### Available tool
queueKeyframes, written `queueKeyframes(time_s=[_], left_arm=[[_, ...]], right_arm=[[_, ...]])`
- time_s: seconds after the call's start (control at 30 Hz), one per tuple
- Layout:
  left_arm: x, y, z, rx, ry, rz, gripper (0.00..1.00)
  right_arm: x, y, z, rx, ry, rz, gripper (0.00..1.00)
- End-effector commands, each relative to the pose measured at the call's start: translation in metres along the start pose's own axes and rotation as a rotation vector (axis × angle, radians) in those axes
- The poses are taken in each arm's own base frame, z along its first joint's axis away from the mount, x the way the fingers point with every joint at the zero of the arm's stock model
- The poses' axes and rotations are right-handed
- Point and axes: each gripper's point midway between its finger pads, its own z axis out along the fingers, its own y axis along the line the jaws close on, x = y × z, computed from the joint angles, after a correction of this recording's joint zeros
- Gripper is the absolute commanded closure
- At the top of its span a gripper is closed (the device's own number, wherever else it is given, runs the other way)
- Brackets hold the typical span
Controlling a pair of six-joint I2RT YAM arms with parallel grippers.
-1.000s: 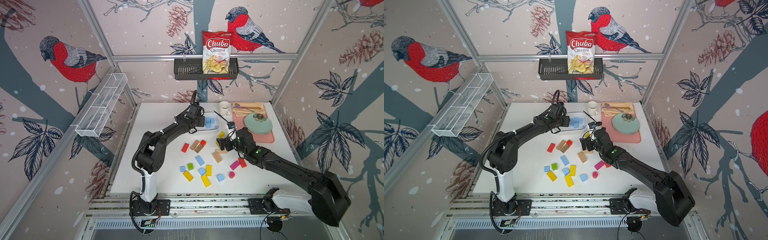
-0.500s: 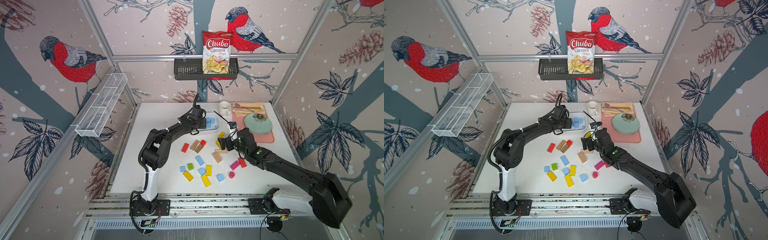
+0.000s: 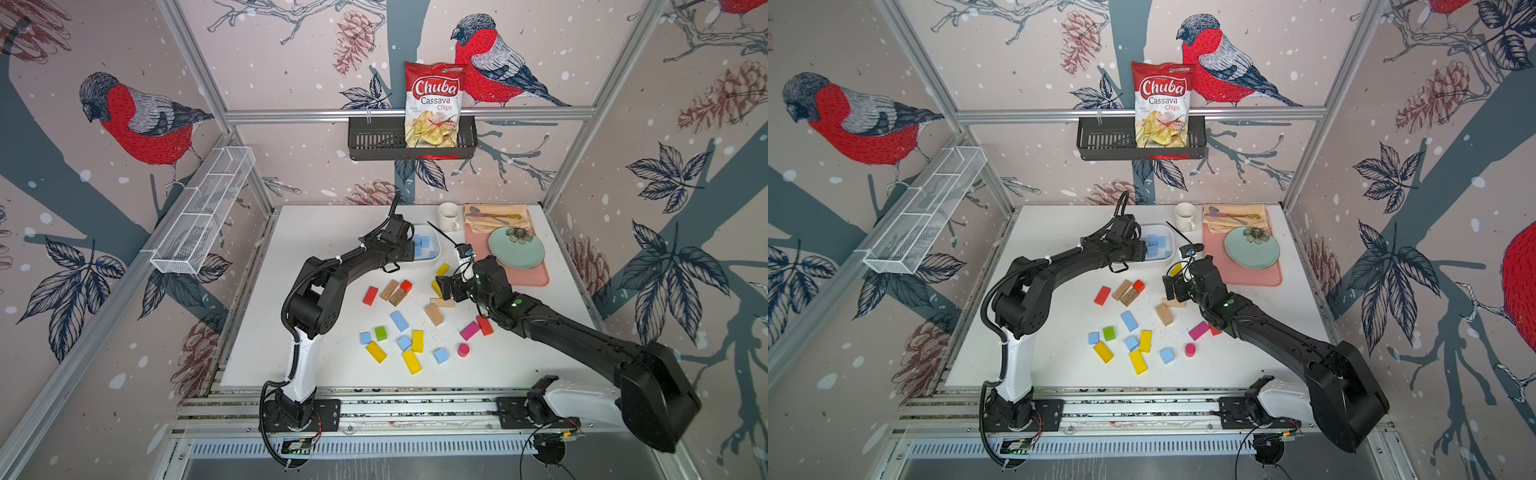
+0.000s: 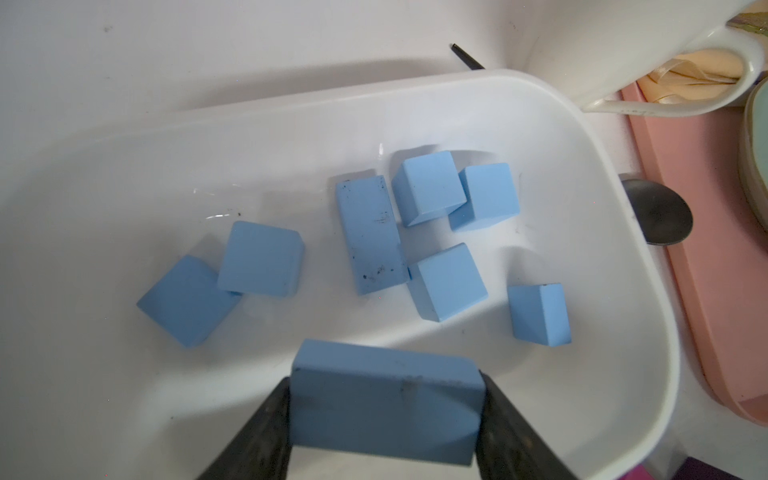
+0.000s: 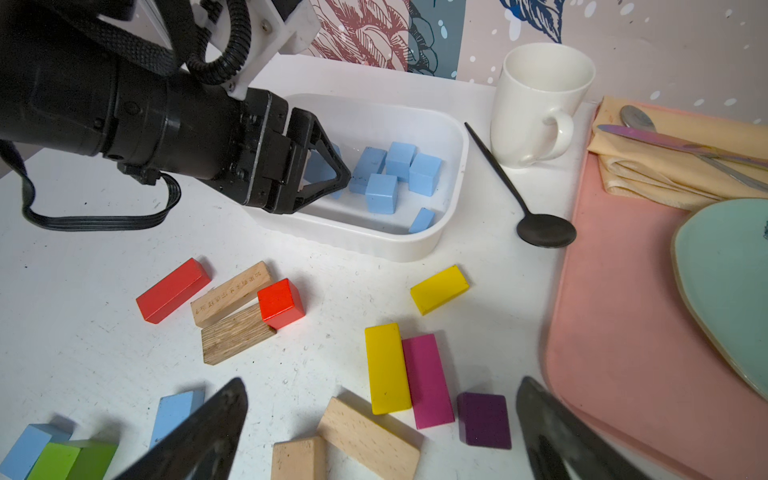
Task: Pick out the blue building blocks
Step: Place the building block in the storage box.
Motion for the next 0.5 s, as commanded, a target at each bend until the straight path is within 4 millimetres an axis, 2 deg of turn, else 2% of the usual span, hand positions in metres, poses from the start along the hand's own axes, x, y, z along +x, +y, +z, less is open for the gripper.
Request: queueKeyframes(time_s=[0.0,0.27,0.47], left_arm=[[-0.003,-0.001,0.0,0.006,-0.012,-0.007,0.32],[-0.004,-0.003,0.0,0.016,-0.009,-0.001,0.19],[-0.016,-0.009,-0.02,0.044,-0.054,0.01,0.14]], right_arm=[[-0.006,-0.001,0.001,0.004,-0.023,0.01,0.0],[-0.007,-0.001,0.002,0.002,-0.021,0.01,0.0],[-0.006,0.001,0.002,-0.006,-0.019,0.01,0.01]])
